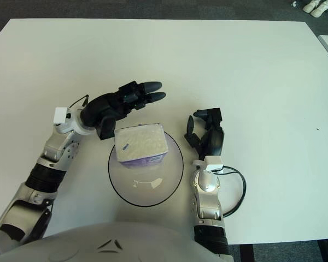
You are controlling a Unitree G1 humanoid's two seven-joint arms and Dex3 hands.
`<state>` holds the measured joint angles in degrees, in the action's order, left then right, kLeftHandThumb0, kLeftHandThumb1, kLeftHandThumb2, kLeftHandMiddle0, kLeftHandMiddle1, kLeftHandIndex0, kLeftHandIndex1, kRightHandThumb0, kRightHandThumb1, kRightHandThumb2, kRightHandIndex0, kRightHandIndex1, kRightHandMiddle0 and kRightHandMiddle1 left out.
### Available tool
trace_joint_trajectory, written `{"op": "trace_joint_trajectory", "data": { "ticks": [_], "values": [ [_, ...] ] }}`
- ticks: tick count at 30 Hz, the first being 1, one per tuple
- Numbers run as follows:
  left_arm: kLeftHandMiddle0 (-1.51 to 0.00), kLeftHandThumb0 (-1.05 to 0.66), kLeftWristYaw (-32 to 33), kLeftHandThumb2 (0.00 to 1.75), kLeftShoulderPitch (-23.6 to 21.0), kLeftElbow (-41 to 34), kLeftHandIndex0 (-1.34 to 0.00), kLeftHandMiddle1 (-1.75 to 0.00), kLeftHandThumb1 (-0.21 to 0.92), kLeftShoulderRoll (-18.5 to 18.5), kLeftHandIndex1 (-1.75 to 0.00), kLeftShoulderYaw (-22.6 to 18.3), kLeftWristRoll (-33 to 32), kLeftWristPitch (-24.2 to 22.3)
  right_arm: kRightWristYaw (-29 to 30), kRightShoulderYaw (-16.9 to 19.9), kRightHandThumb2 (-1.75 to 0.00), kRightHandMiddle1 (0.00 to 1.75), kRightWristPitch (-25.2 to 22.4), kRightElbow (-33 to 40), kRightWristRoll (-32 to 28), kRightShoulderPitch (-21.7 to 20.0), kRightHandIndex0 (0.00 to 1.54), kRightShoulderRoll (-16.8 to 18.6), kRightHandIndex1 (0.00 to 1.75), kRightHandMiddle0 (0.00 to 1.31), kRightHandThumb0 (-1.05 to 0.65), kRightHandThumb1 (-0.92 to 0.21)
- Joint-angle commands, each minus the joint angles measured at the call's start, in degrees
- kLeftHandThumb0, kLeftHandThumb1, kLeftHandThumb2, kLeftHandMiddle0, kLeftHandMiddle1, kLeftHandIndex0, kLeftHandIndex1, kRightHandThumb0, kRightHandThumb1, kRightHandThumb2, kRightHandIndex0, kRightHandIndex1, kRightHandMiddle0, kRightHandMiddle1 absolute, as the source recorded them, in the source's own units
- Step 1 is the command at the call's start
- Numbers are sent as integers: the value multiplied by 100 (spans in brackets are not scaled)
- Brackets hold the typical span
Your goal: Put the tissue paper into the plate.
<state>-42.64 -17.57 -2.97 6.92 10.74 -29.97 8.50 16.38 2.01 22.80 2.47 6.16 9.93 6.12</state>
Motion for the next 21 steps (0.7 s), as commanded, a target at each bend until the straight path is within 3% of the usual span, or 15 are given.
{"op": "trace_joint_trajectory", "data": {
  "ticks": [1, 2, 3, 6, 8, 9, 12, 16, 21],
  "values": [
    [-16, -64, 1012, 97, 13, -399, -16, -142, 73, -830, -149, -464, -687, -241, 117, 61, -71, 175, -147, -491, -31, 281, 52, 185, 124, 27, -37, -79],
    [-20, -55, 1042, 92, 141, -355, -22, -153, 72, -1043, -158, -553, -673, 128, 115, 58, -72, 175, -137, -500, -42, 282, 53, 179, 125, 27, -37, -79],
    [-38, -49, 1116, 92, 257, -307, -27, -161, 68, -1248, -164, -647, -606, 480, 121, 56, -73, 175, -118, -521, -45, 276, 54, 174, 126, 28, -37, -78],
    [-56, -17, 1213, 117, 396, -151, -45, -170, 42, -1563, -156, -846, -477, 1006, 142, 51, -75, 175, -70, -571, -45, 260, 55, 158, 127, 28, -37, -76],
    [-65, -9, 1247, 130, 385, 57, -53, -172, 29, -1716, -153, -1006, -440, 1342, 154, 48, -76, 175, -40, -597, -40, 253, 56, 146, 128, 29, -37, -76],
    [-74, -6, 1272, 144, 369, 153, -58, -173, 17, -1774, -158, -1064, -416, 1504, 159, 45, -76, 175, -27, -608, -37, 250, 56, 140, 129, 29, -37, -75],
    [-85, -3, 1639, 165, 280, 367, -65, -172, 1, -1992, -169, -1172, -11, 2134, 161, 38, -78, 175, -6, -627, -31, 246, 57, 121, 130, 30, -37, -74],
    [-88, -1, 1981, 172, 320, 573, -67, -174, -4, -2043, -173, -1225, 237, 2636, 166, 34, -80, 175, -16, -633, -22, 245, 58, 110, 130, 30, -37, -73],
    [-89, -1, 2100, 174, 726, 860, -67, -174, -6, -2077, -174, -1295, 106, 3155, 185, 38, -81, 175, -50, -629, -14, 243, 57, 121, 131, 31, -38, -72]
  ]
}}
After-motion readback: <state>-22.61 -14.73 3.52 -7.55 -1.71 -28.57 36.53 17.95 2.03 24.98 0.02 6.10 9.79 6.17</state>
